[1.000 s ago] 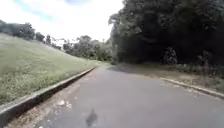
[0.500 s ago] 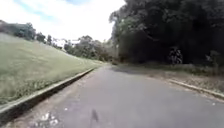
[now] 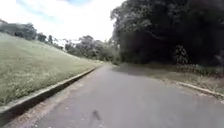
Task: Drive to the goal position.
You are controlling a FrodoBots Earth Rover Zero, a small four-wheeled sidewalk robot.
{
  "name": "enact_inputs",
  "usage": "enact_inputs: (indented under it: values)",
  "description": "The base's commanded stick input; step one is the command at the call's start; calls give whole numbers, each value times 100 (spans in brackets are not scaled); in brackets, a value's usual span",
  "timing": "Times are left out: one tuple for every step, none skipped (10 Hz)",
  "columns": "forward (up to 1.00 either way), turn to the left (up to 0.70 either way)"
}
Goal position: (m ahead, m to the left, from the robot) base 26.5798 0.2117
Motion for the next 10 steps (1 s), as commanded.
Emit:
enact_inputs:
  values:
    - [100,0]
    - [100,0]
    - [100,0]
    - [100,0]
    - [100,0]
    - [100,0]
    - [100,0]
    - [100,0]
    - [100,0]
    - [100,0]
